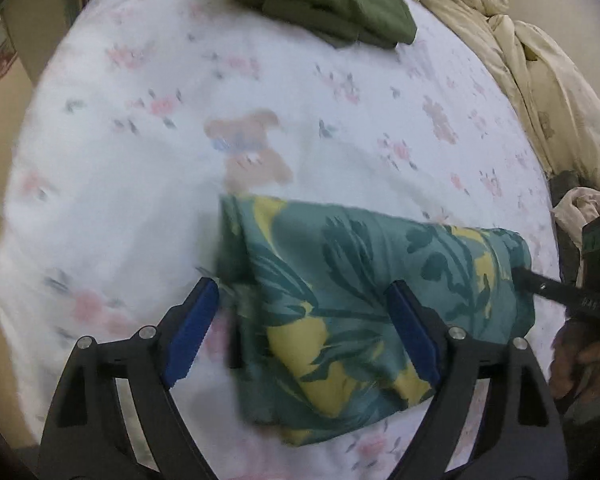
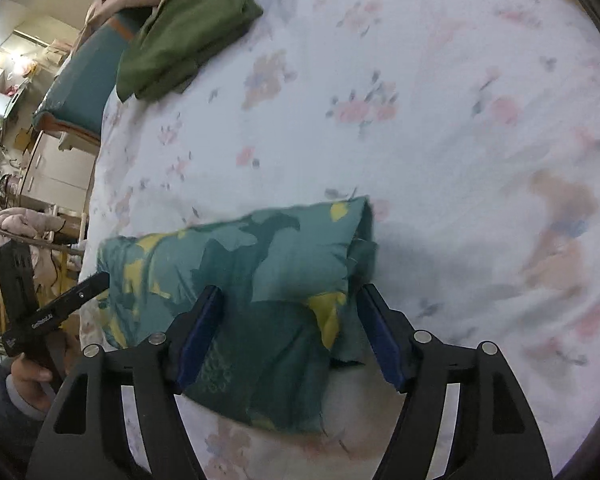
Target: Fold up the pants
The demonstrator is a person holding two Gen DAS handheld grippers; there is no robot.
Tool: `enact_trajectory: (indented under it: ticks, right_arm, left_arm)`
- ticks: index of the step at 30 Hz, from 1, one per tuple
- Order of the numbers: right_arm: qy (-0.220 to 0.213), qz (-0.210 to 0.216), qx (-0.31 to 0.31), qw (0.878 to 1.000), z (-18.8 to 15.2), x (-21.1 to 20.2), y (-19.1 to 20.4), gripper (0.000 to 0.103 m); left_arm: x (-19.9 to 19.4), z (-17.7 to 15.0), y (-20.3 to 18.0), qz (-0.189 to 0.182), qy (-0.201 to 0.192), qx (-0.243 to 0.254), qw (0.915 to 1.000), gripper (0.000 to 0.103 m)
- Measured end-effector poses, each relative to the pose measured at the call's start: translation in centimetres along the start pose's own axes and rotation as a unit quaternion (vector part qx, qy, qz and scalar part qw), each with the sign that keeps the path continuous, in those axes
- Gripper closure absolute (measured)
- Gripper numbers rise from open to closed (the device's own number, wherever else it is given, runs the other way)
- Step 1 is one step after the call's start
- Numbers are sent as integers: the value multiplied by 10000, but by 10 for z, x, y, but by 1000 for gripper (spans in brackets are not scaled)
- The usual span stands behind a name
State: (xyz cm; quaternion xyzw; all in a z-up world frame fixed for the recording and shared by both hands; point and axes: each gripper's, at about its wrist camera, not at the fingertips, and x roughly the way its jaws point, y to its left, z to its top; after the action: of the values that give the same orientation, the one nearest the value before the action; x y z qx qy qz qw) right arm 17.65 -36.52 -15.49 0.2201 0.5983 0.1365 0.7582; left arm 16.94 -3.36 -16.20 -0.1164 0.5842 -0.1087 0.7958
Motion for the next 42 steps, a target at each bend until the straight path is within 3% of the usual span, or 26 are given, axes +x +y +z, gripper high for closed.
enact_trajectory:
  ticks: [3,5,7,8,9,11,13,17,24,29,32,36,42]
  right_arm:
    - [-91,-47,-88,9999,-2,9,4,27]
    - [-132,12,-2,9999,-2,8,2,27]
    - [-170,96,28,9998,-5,8,2,29]
    - [-161,99,-7,9998,-7,7,2,30]
    - [-138,120,-65,9998,-8,7,4,37]
    - [-101,170,-196,9996,-8,10,9,54]
    - [-80,324,-396,9987,-7,13,20,79]
    - [-145,159,-1011,9946,-10,13,43,85]
    - [-373,213,-1038,9937,-13,-9,48,89]
    - [-889,552,-1079,9886,-12,-39,59,90]
    - [-1165,728,-1123,9841,-1,-59,71,90]
    - [-1436,786,-1392,9766,46,-80,101,90]
    - [-1639,554,-1672,9706,178,-78,137,90]
  left_arm:
    - [11,-10,-10,68,-22,164,9998,10]
    - [12,-8,-11,-162,-36,116,9998,13]
    - [14,-6,-14,-325,93,115,9994,28]
    - [14,-7,-17,-397,124,153,9990,40]
    - [15,-7,-21,-485,170,210,9985,54]
    - [16,-7,-31,-528,199,383,9977,60]
    - [15,-8,-37,-464,134,588,9971,66]
    - [10,-9,-43,-497,92,852,9951,78]
    - [-19,-9,-63,-525,-300,1264,9901,84]
    - [-56,3,-70,-692,-683,1255,9873,84]
    - [-73,25,-71,-709,-807,1184,9871,84]
    - [-88,75,-71,-639,-1012,1204,9855,84]
    - [-82,217,-48,-629,-1230,982,9855,83]
